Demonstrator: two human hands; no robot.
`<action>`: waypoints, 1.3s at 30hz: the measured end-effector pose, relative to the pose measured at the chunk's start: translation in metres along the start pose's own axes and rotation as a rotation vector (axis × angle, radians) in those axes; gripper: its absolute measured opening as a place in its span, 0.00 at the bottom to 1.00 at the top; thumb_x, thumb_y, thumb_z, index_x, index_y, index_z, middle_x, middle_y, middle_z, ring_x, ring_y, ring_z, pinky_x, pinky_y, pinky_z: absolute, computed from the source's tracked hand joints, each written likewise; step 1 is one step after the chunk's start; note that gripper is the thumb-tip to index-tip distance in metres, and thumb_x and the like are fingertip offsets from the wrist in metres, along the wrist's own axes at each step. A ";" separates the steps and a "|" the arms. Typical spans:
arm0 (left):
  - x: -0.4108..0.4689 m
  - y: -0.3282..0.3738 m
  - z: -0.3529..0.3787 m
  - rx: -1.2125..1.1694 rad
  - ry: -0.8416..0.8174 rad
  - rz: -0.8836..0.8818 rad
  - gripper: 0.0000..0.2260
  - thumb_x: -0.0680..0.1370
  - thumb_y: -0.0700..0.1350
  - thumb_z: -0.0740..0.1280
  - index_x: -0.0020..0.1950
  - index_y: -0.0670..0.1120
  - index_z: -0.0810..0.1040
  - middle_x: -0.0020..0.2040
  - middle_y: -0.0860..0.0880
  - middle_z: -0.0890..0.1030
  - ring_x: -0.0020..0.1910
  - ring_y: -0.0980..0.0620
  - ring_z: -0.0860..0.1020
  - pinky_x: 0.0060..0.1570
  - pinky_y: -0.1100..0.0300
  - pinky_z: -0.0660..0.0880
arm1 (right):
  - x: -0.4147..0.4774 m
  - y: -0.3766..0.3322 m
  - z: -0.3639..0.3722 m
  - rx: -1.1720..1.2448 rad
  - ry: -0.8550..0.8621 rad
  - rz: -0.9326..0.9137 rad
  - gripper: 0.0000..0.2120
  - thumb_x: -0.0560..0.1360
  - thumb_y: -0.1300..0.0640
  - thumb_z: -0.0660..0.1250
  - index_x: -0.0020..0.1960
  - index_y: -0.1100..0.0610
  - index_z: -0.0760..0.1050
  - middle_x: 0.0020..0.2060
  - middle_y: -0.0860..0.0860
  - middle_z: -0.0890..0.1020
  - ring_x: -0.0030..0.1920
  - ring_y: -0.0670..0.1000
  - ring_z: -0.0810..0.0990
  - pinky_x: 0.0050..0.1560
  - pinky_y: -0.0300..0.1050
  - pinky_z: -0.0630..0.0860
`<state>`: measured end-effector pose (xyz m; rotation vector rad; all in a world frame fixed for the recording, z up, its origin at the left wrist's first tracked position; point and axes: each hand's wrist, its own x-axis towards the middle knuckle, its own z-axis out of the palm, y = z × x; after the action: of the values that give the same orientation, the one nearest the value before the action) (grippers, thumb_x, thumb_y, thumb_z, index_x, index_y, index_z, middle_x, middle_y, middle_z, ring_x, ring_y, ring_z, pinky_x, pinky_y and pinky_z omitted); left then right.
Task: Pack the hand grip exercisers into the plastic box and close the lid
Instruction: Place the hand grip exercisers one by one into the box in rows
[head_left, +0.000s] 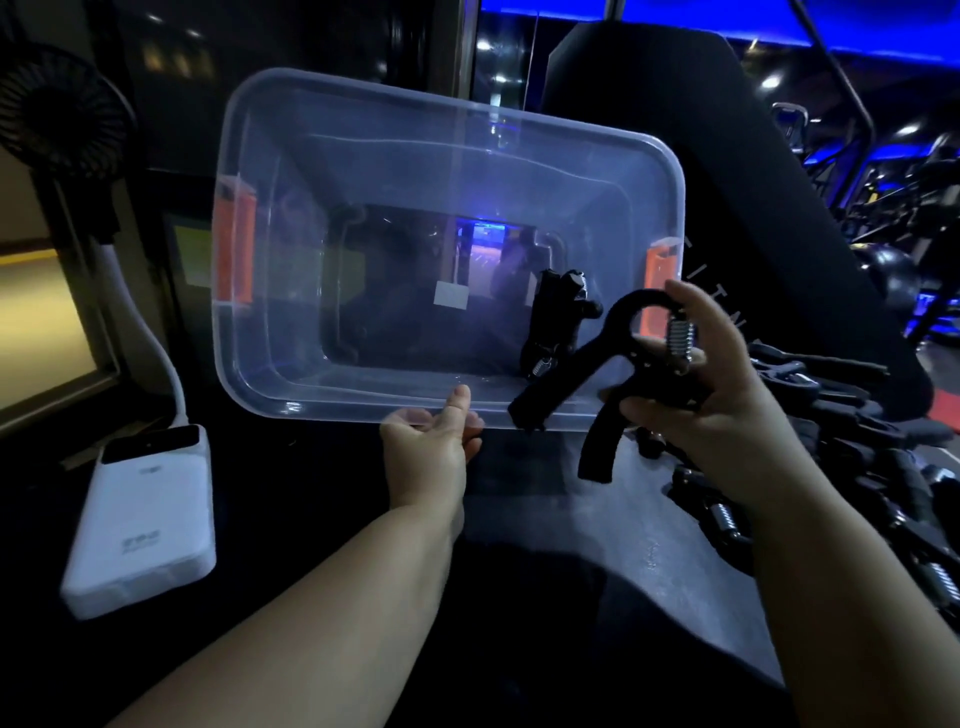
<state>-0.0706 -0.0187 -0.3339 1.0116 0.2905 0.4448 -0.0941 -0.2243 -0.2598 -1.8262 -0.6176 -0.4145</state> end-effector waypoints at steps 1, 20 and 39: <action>0.001 0.000 0.000 -0.013 -0.003 -0.007 0.13 0.75 0.46 0.71 0.47 0.46 0.66 0.31 0.49 0.81 0.32 0.56 0.80 0.36 0.61 0.78 | 0.004 -0.001 0.002 0.014 0.047 -0.011 0.45 0.69 0.74 0.71 0.70 0.33 0.62 0.56 0.53 0.81 0.51 0.65 0.81 0.47 0.62 0.79; 0.001 -0.002 0.001 -0.006 0.019 -0.011 0.15 0.73 0.46 0.73 0.46 0.45 0.66 0.31 0.49 0.82 0.32 0.52 0.82 0.38 0.56 0.79 | 0.112 0.037 0.062 -0.691 0.072 0.141 0.39 0.67 0.61 0.67 0.69 0.34 0.55 0.47 0.52 0.80 0.39 0.57 0.77 0.38 0.43 0.75; -0.001 -0.002 0.001 -0.045 -0.027 -0.012 0.13 0.75 0.44 0.71 0.47 0.45 0.66 0.30 0.46 0.82 0.31 0.54 0.81 0.33 0.65 0.76 | 0.166 0.071 0.078 -1.440 -0.057 -0.007 0.45 0.61 0.36 0.74 0.71 0.50 0.58 0.58 0.56 0.75 0.62 0.60 0.63 0.58 0.54 0.61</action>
<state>-0.0706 -0.0202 -0.3350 0.9709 0.2614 0.4246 0.0797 -0.1343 -0.2467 -3.1882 -0.3279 -0.9595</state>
